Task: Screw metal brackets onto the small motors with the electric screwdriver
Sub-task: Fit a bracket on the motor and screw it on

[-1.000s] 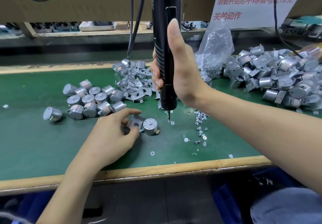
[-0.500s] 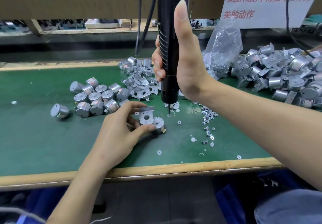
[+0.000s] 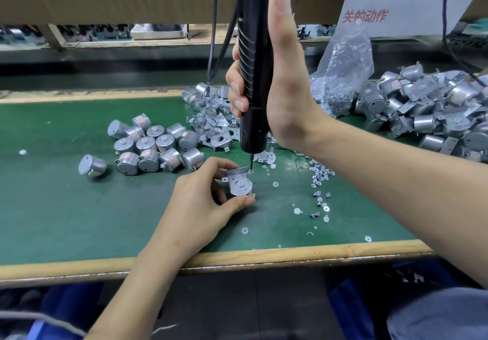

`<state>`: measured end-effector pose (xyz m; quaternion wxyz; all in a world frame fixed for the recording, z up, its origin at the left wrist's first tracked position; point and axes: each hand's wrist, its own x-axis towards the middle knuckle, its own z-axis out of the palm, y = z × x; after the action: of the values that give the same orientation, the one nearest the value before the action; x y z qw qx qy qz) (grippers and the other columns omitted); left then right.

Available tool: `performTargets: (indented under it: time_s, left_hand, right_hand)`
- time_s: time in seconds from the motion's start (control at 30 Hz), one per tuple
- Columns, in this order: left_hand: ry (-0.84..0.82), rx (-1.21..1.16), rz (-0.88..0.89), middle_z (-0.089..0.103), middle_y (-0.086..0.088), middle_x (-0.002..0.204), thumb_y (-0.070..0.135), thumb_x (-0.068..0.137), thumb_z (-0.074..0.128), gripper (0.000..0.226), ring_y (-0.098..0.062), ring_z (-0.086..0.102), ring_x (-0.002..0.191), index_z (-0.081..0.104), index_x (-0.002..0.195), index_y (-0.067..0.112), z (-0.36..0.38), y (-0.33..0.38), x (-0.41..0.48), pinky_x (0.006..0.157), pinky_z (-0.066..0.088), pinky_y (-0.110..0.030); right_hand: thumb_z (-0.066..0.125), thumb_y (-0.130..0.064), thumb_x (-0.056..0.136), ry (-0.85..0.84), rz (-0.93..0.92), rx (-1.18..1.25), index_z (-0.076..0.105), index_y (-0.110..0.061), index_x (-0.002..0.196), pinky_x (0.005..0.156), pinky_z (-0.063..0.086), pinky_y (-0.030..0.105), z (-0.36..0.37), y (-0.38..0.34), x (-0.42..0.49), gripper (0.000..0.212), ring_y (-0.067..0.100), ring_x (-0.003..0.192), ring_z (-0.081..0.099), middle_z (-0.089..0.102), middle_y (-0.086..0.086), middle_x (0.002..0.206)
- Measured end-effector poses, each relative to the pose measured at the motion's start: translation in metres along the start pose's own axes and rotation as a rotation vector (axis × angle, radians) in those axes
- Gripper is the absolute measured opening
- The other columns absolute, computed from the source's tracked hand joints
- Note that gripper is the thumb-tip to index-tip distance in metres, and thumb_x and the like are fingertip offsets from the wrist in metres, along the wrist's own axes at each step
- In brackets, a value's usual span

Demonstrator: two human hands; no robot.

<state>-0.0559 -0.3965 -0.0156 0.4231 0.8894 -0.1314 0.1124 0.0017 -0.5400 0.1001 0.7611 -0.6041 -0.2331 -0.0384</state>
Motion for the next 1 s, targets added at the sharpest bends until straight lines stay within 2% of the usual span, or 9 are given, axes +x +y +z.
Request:
performTargets:
  time_s: [0.23,0.37,0.5,0.63,0.9,1.0]
  left_hand:
    - [0.003,0.022,0.017,0.062,0.014,0.068,0.038,0.071,0.086,0.039,-0.007,0.060,0.066,0.063,0.102,0.030,-0.001,0.001,0.000,0.060,0.038,-0.008]
    - [-0.012,0.018,0.021,0.061,0.026,0.074,0.039,0.071,0.085,0.039,-0.008,0.060,0.067,0.064,0.103,0.029,-0.001,0.002,0.000,0.061,0.039,-0.009]
    - [-0.011,0.020,0.018,0.061,0.026,0.074,0.040,0.071,0.085,0.040,-0.007,0.060,0.066,0.065,0.104,0.028,-0.001,0.002,0.000,0.061,0.038,-0.009]
    - [-0.011,0.017,0.027,0.061,0.032,0.079,0.037,0.072,0.085,0.039,-0.007,0.060,0.065,0.064,0.103,0.029,-0.001,0.003,0.000,0.061,0.039,-0.008]
    - [-0.002,0.017,0.035,0.063,0.023,0.074,0.038,0.072,0.085,0.038,-0.007,0.061,0.066,0.065,0.103,0.028,-0.001,0.002,0.000,0.060,0.040,-0.009]
    - [-0.002,0.017,0.042,0.063,0.027,0.078,0.037,0.073,0.085,0.037,-0.007,0.060,0.066,0.065,0.103,0.028,-0.001,0.002,0.001,0.060,0.040,-0.009]
  right_hand:
    - [0.029,-0.057,0.094,0.010,-0.011,0.035,0.044,-0.010,0.074,0.046,0.036,0.029,0.004,0.006,-0.001,0.053,0.022,0.042,0.038,0.041,0.005,0.051]
    - [0.031,-0.057,0.094,0.015,-0.008,0.047,0.045,-0.010,0.074,0.045,0.036,0.027,0.006,0.009,0.000,0.053,0.022,0.042,0.038,0.041,0.001,0.050]
    - [0.033,-0.059,0.093,0.019,-0.017,0.060,0.044,-0.012,0.071,0.045,0.035,0.027,0.009,0.013,0.001,0.053,0.023,0.043,0.037,0.040,0.001,0.050]
    - [0.039,-0.067,0.083,0.006,-0.013,0.059,0.045,-0.011,0.071,0.045,0.036,0.027,0.011,0.016,0.002,0.057,0.023,0.043,0.039,0.042,0.003,0.050]
    - [0.033,-0.054,0.095,0.032,-0.007,0.062,0.043,-0.011,0.067,0.044,0.035,0.027,0.014,0.018,0.000,0.053,0.021,0.043,0.037,0.042,0.000,0.051]
    - [0.033,-0.054,0.095,0.042,0.001,0.068,0.043,-0.013,0.066,0.044,0.035,0.027,0.015,0.018,0.000,0.051,0.021,0.043,0.037,0.041,-0.001,0.050]
